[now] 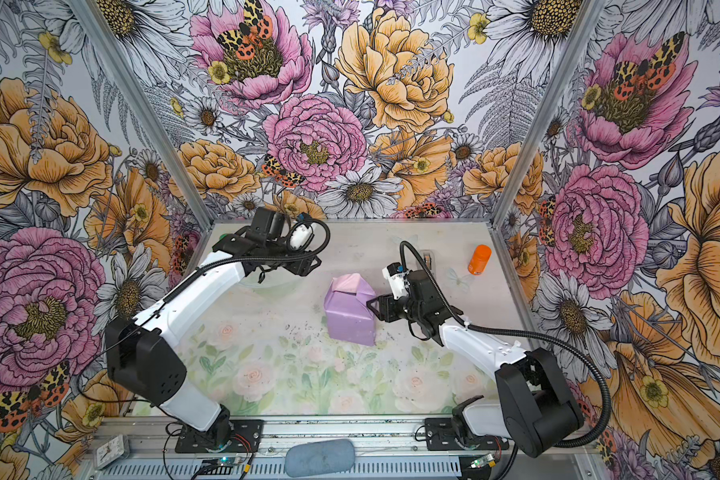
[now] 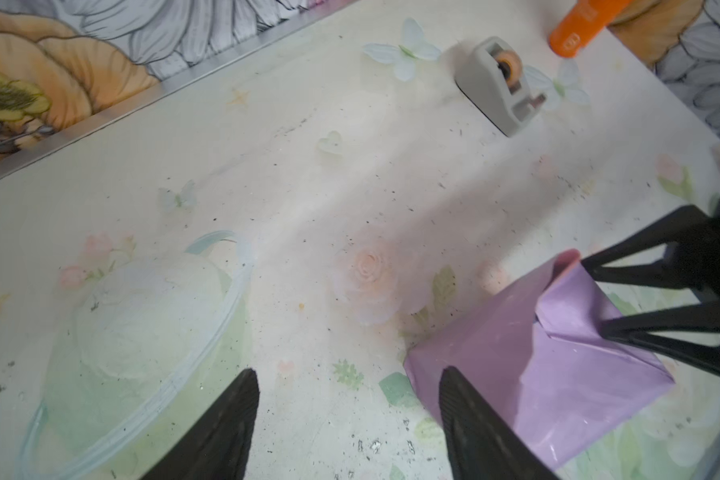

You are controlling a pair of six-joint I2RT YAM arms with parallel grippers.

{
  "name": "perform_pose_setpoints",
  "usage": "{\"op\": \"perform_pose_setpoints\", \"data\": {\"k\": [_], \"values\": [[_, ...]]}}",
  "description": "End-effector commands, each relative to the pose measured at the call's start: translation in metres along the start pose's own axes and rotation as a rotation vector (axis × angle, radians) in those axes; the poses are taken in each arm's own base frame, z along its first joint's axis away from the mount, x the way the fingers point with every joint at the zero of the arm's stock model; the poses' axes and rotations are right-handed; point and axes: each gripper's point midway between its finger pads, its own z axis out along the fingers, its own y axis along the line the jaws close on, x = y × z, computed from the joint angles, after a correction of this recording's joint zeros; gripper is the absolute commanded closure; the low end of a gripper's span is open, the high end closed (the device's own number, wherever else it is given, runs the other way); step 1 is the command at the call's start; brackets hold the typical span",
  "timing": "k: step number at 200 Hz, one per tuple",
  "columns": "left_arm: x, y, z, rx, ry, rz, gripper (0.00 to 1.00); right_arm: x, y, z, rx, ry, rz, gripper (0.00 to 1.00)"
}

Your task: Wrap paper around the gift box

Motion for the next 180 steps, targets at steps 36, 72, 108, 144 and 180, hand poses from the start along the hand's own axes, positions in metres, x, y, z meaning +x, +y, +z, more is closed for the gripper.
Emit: {"op": "perform_pose_setpoints", "data": {"k": [36, 72, 108, 144, 180], "values": [[0.022, -0.008, 0.008, 0.079, -0.197, -0.178, 0.31, 0.039, -0.017, 0.005, 0.084, 0.129, 0.016, 0.47], [0.039, -0.019, 0.036, 0.123, -0.144, -0.206, 0.31, 0.042, -0.018, 0.006, 0.086, 0.135, 0.012, 0.47], [0.051, -0.037, 0.058, 0.158, -0.09, -0.193, 0.32, 0.043, -0.018, 0.006, 0.088, 0.137, 0.011, 0.47], [0.059, -0.046, 0.061, 0.174, -0.08, -0.187, 0.32, 0.042, -0.018, 0.006, 0.088, 0.135, 0.009, 0.47], [0.066, -0.053, 0.06, 0.183, -0.07, -0.182, 0.33, 0.041, -0.017, 0.006, 0.086, 0.133, 0.006, 0.47]]}}
